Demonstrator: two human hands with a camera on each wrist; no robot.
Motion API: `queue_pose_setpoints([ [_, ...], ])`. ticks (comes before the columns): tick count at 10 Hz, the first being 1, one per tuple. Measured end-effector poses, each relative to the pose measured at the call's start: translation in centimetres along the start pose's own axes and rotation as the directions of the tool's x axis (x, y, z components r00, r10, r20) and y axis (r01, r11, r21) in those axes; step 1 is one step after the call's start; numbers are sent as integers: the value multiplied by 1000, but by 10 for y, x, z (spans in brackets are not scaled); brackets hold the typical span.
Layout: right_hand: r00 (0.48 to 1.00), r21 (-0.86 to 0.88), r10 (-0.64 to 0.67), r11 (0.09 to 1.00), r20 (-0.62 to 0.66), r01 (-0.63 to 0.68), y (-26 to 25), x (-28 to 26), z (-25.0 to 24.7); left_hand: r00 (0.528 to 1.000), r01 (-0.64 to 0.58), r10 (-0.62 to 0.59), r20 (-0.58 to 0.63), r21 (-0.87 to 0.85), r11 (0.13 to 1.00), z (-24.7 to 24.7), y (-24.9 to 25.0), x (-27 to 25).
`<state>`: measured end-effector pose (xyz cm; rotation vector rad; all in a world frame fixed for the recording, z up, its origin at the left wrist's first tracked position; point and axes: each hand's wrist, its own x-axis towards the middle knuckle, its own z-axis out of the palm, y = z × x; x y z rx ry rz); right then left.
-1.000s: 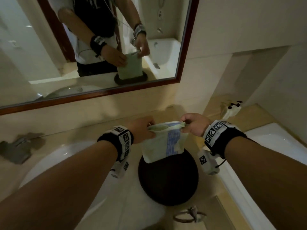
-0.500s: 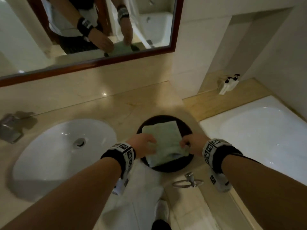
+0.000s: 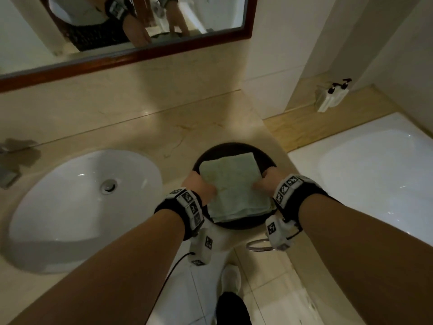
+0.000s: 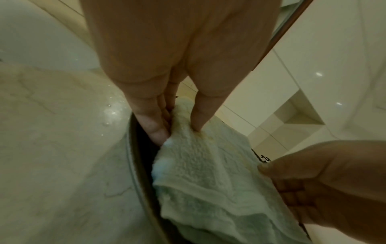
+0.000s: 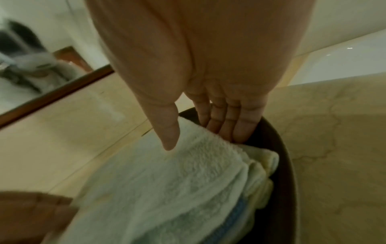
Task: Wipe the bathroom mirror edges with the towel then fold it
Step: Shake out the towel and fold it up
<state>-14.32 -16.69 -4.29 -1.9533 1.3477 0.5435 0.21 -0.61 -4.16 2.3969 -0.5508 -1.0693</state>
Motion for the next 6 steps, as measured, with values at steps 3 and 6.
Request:
queue_pose_setpoints([
  [3,996,-137,-74,988,-51,66,-12,8,-19,993,102,-99,68,-35,994,-6,-7,7],
  [6,980,-190,-147,974,-131,121,-25,12,-40,989,148,-132,68,-366,919,-33,-4,3],
])
